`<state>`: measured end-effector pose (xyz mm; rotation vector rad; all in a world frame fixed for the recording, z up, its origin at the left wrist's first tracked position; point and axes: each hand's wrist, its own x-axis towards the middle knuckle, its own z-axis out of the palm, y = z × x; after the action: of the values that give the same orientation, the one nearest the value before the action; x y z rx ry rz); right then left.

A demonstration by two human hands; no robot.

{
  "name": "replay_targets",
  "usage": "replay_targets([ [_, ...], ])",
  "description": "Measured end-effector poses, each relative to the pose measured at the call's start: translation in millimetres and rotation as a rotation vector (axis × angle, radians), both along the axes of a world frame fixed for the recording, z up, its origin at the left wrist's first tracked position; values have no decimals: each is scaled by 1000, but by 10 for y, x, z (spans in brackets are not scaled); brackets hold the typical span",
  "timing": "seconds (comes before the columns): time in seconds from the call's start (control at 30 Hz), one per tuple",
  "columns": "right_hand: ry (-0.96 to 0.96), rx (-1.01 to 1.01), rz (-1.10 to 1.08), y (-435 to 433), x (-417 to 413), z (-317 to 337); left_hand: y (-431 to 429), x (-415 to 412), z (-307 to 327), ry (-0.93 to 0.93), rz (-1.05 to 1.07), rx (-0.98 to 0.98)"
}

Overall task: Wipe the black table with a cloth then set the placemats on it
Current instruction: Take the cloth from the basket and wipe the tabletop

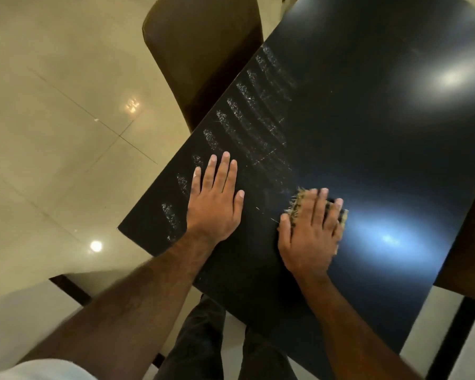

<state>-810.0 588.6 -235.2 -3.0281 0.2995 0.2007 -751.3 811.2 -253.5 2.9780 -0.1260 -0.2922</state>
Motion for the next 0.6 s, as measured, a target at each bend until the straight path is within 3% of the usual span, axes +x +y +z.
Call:
replay_targets([
  [0.13, -22, 15, -164, 170, 755, -65, 3, 45, 8, 1, -2, -2],
  [0.27, -35, 29, -3, 601, 1176, -86, 28, 60, 0, 11, -13, -6],
  [0.47, 55, 121, 296, 687, 324, -13, 32, 45, 25, 23, -19, 13],
  [0.6, 106, 48, 112, 304, -16, 36, 6, 63, 18, 26, 2, 3],
])
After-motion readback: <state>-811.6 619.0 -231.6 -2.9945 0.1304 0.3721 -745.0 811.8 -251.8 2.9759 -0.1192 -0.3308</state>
